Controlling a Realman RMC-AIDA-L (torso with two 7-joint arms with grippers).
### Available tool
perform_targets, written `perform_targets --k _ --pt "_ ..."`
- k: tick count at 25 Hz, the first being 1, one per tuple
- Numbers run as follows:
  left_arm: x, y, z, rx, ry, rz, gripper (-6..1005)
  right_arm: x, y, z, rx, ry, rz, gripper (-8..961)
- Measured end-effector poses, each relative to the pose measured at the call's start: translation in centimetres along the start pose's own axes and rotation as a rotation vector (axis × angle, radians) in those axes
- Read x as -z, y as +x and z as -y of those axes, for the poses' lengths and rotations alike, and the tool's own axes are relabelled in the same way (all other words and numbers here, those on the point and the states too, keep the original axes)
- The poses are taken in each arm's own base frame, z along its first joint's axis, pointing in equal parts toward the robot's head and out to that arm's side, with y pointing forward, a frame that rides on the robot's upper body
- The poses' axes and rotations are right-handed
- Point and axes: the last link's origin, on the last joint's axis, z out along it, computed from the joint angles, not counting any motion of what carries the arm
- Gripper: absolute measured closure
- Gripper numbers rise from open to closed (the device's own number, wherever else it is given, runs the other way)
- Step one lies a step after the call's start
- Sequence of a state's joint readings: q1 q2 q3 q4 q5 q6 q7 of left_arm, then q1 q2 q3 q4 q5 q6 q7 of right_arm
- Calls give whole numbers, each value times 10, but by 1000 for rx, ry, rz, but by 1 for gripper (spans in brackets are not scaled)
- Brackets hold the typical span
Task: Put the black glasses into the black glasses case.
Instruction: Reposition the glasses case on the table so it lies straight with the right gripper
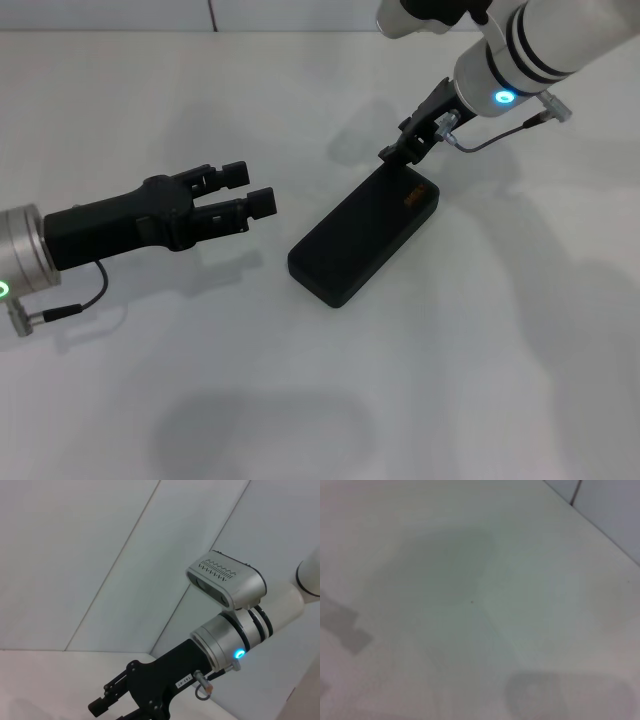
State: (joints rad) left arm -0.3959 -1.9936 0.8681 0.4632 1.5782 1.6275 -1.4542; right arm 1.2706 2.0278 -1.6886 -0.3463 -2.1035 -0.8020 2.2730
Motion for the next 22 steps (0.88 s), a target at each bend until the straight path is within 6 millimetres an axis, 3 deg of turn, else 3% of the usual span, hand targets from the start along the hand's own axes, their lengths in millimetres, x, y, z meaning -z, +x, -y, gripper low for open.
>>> perform_targets --k 11,22 --pt "6 -9 -3 22 7 -6 120 4 -8 -8 14 -30 56 493" --pt "4 -12 -5 34 2 -13 120 -9 3 -8 49 37 63 493"
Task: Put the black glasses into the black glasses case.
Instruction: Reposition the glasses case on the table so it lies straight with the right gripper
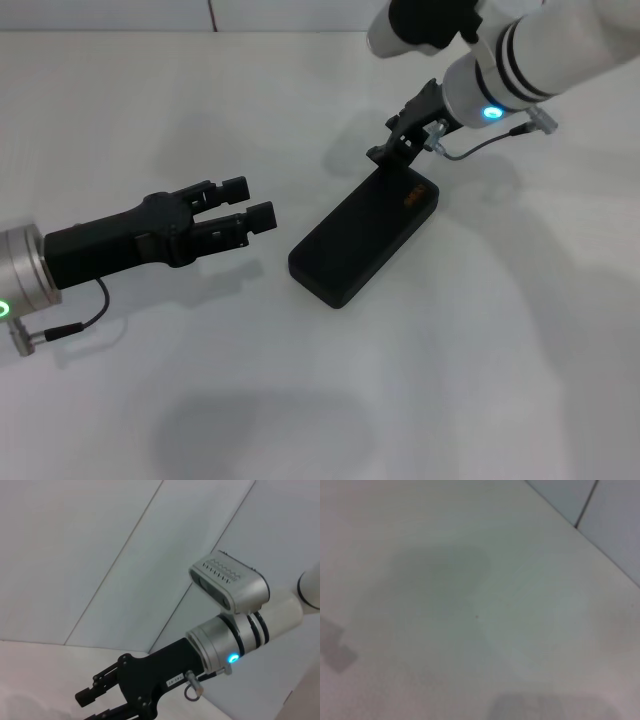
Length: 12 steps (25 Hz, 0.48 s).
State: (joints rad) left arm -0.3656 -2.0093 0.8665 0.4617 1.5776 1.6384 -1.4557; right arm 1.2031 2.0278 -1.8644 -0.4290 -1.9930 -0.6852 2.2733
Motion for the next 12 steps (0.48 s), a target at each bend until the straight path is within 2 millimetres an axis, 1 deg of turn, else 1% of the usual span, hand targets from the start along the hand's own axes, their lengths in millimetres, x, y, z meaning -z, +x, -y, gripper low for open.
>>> perform_targets --k 7,12 --pt "0 0 0 4 6 -16 120 -4 6 -3 3 10 3 494" --pt "0 1 0 5 8 -21 120 -4 11 -8 2 -29 -31 494"
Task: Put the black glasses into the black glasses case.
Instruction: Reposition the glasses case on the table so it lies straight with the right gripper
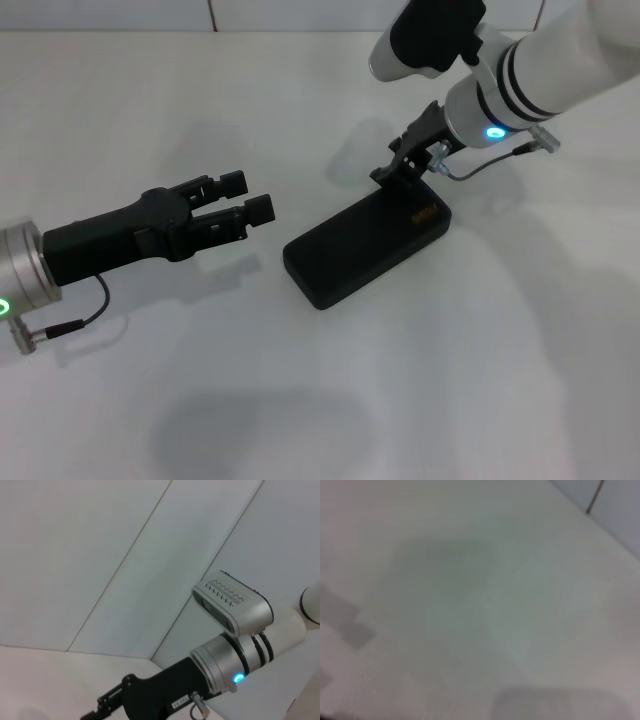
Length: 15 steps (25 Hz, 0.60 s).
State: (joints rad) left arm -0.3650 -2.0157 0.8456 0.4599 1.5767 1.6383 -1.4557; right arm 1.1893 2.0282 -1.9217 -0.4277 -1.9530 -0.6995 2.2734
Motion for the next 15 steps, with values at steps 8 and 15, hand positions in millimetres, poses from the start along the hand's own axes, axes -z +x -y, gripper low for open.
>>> perform_targets --k 8,15 --pt "3 0 1 -1 8 -1 120 3 3 -5 9 -44 -35 494" --pt "4 1 1 -2 9 0 120 12 12 5 -8 -46 -55 495"
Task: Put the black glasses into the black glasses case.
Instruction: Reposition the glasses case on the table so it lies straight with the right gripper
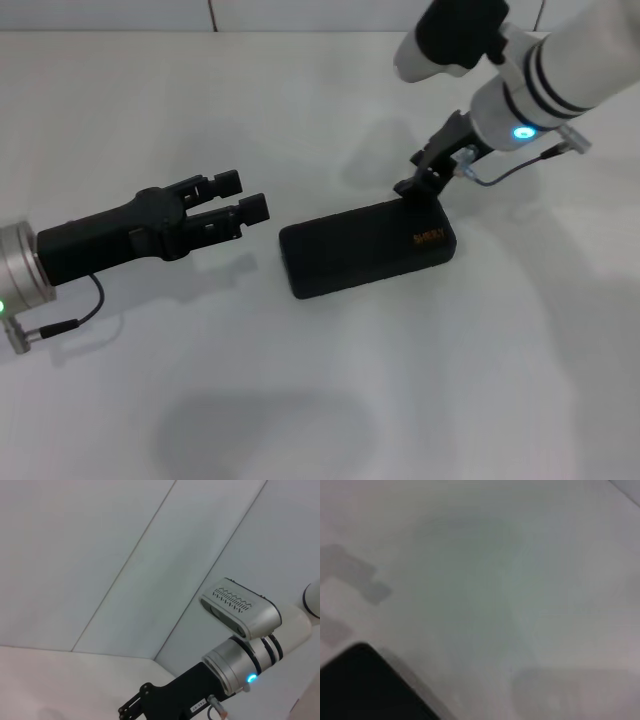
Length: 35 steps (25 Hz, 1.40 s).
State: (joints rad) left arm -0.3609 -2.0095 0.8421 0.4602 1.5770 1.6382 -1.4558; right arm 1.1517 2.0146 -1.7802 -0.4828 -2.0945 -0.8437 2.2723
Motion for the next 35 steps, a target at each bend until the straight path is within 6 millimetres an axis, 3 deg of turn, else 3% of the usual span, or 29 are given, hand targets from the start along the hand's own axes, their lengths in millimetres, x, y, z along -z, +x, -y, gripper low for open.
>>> perform_targets --k 8,15,35 --pt "-1 1 0 -3 -3 0 119 26 12 11 -26 20 61 497" --pt "-4 3 0 -7 -8 0 119 27 20 15 -36 25 31 499" --pt "-5 1 -1 -10 -11 -2 119 39 7 2 -53 -94 -7 498"
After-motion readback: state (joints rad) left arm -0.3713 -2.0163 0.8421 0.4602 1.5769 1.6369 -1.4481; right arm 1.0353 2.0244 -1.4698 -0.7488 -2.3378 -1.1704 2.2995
